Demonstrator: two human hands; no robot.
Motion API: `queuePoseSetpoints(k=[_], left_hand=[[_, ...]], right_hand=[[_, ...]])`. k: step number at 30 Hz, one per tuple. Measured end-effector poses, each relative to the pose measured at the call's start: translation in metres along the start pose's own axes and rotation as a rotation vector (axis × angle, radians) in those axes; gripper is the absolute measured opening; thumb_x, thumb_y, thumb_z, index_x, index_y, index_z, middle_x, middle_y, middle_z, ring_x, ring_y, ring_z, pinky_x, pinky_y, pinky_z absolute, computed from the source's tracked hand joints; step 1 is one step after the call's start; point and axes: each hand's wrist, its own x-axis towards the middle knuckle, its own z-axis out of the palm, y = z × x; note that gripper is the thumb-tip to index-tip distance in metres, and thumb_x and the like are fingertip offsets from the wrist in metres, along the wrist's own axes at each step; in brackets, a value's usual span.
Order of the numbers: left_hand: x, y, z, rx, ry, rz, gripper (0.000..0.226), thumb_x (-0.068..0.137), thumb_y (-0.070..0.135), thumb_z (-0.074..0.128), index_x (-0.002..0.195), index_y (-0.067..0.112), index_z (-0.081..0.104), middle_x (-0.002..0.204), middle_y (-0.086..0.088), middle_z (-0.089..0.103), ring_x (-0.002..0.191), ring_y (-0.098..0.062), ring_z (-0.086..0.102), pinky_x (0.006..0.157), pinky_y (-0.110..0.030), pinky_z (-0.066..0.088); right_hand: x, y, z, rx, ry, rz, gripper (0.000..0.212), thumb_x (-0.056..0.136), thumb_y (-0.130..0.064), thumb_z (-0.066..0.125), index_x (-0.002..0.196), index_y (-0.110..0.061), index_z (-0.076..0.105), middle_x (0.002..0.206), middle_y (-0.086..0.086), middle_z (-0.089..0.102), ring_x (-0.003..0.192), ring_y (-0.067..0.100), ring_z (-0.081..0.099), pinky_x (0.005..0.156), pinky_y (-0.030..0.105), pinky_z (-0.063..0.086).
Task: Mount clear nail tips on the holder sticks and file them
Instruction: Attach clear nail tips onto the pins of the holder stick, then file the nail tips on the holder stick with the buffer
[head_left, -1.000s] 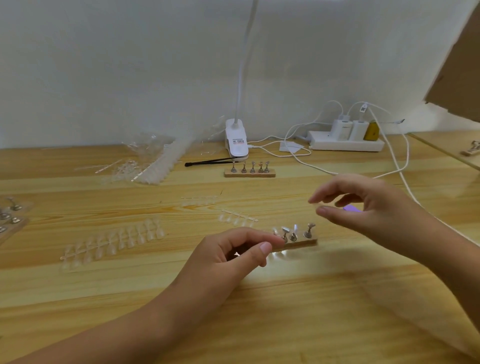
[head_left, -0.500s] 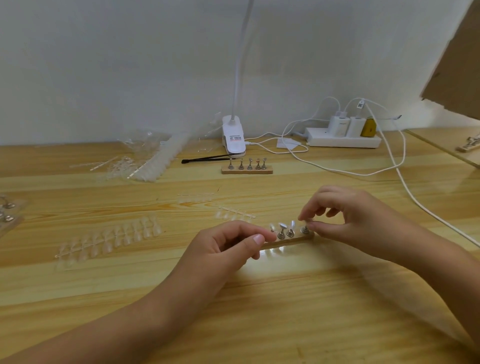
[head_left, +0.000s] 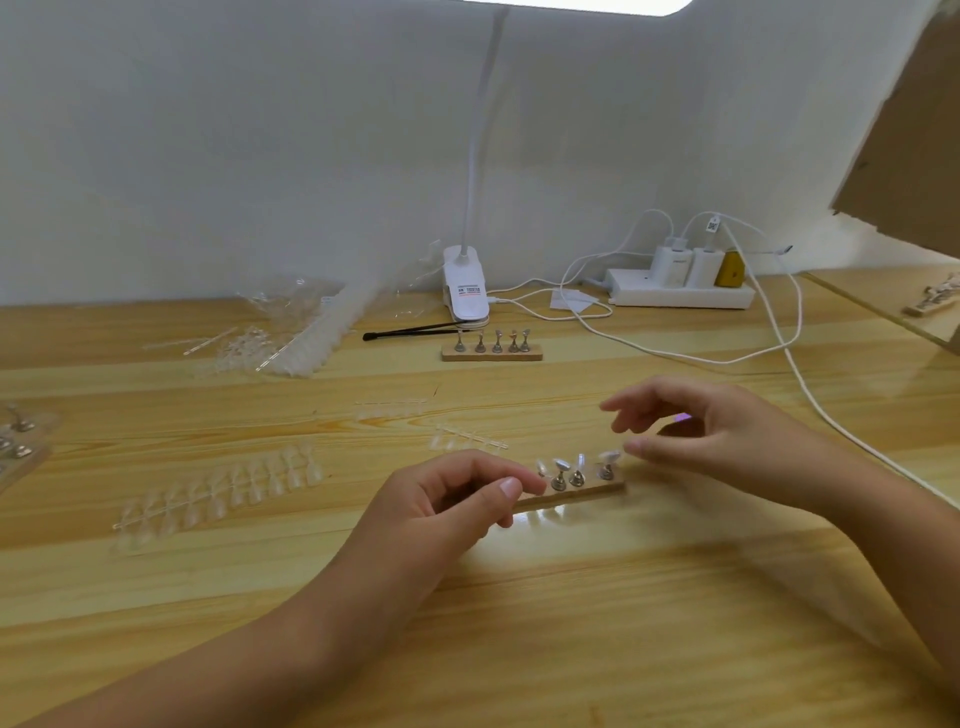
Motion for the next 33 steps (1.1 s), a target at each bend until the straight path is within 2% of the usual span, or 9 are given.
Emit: queuePoseSetpoints(k=[3, 6, 8, 10, 12, 17, 22, 25, 33], left_hand=[[0.004, 0.001, -0.005, 0.134, 0.071, 0.105, 0.017, 0.085, 0.041, 0.062, 0.098, 0.043, 0.073, 0.088, 0.015, 0.066, 0.079, -0.005, 0.059, 0.074, -0.012, 0.046], [0.01, -0.001, -0.01, 0.428, 0.147, 0.248, 0.025, 0.084, 0.049, 0.06, 0.109, 0.05, 0.064, 0.107, 0.022, 0.058, 0.105, -0.004, 0.051, 0.082, -0.01, 0.04], [0.013, -0.003, -0.011, 0.64, 0.111, 0.254, 0.031, 0.085, 0.052, 0.058, 0.116, 0.053, 0.055, 0.119, 0.031, 0.046, 0.122, 0.003, 0.035, 0.094, -0.011, 0.032], [0.014, -0.008, -0.01, 0.862, 0.045, 0.213, 0.043, 0.085, 0.057, 0.054, 0.126, 0.054, 0.043, 0.126, 0.037, 0.031, 0.126, 0.009, 0.018, 0.106, -0.016, 0.018], [0.015, -0.014, -0.008, 0.986, 0.011, 0.174, 0.051, 0.086, 0.061, 0.052, 0.135, 0.051, 0.039, 0.131, 0.036, 0.024, 0.126, 0.008, 0.01, 0.105, -0.018, 0.006], [0.018, -0.018, -0.01, 0.995, 0.044, 0.18, 0.04, 0.087, 0.061, 0.052, 0.126, 0.05, 0.048, 0.129, 0.038, 0.029, 0.123, 0.011, 0.01, 0.097, -0.007, -0.01], [0.019, -0.019, -0.012, 0.946, 0.043, 0.198, 0.015, 0.088, 0.056, 0.056, 0.1, 0.054, 0.048, 0.122, 0.039, 0.036, 0.122, 0.01, 0.017, 0.098, -0.013, 0.0], [0.019, -0.019, -0.013, 0.924, 0.029, 0.199, 0.012, 0.085, 0.059, 0.054, 0.095, 0.055, 0.046, 0.12, 0.039, 0.039, 0.123, 0.014, 0.015, 0.098, -0.012, 0.001], [0.02, -0.019, -0.012, 0.856, 0.027, 0.225, 0.013, 0.078, 0.064, 0.053, 0.083, 0.052, 0.052, 0.11, 0.036, 0.05, 0.121, 0.012, 0.025, 0.098, -0.01, 0.005]], right_hand=[[0.0, -0.001, -0.007, -0.002, 0.101, 0.034, 0.017, 0.082, -0.042, 0.065, 0.096, -0.034, 0.072, 0.089, -0.019, 0.071, 0.083, -0.007, 0.064, 0.067, 0.004, 0.044], [0.001, -0.001, -0.001, 0.021, 0.079, 0.081, 0.036, 0.074, -0.057, 0.055, 0.086, -0.028, 0.072, 0.08, -0.013, 0.072, 0.07, -0.002, 0.062, 0.061, 0.008, 0.044], [0.001, 0.001, 0.007, 0.005, 0.045, 0.107, 0.032, 0.078, -0.055, 0.057, 0.083, -0.026, 0.072, 0.077, -0.011, 0.071, 0.066, -0.002, 0.06, 0.06, 0.01, 0.043], [0.003, 0.003, 0.011, -0.009, 0.028, 0.13, 0.021, 0.086, -0.044, 0.064, 0.081, -0.025, 0.072, 0.074, -0.008, 0.07, 0.061, -0.001, 0.056, 0.056, 0.011, 0.041], [0.004, 0.004, 0.013, -0.019, 0.01, 0.131, 0.015, 0.09, -0.035, 0.065, 0.081, -0.024, 0.072, 0.069, -0.01, 0.068, 0.057, -0.004, 0.053, 0.054, 0.01, 0.039], [0.004, 0.002, 0.015, 0.061, -0.007, 0.151, 0.017, 0.093, -0.029, 0.063, 0.081, -0.02, 0.072, 0.068, -0.011, 0.069, 0.055, -0.005, 0.054, 0.051, 0.01, 0.042], [0.006, 0.003, 0.015, 0.145, -0.028, 0.196, 0.02, 0.093, -0.031, 0.062, 0.082, -0.017, 0.073, 0.069, -0.006, 0.07, 0.06, -0.001, 0.057, 0.056, 0.014, 0.047], [0.005, 0.003, 0.016, 0.153, -0.05, 0.189, 0.014, 0.09, -0.029, 0.066, 0.083, -0.018, 0.073, 0.07, -0.005, 0.071, 0.061, 0.0, 0.057, 0.056, 0.014, 0.047], [0.007, 0.004, 0.016, 0.246, -0.086, 0.241, 0.019, 0.088, -0.029, 0.066, 0.085, -0.012, 0.072, 0.072, -0.002, 0.071, 0.062, 0.003, 0.059, 0.06, 0.015, 0.048]])
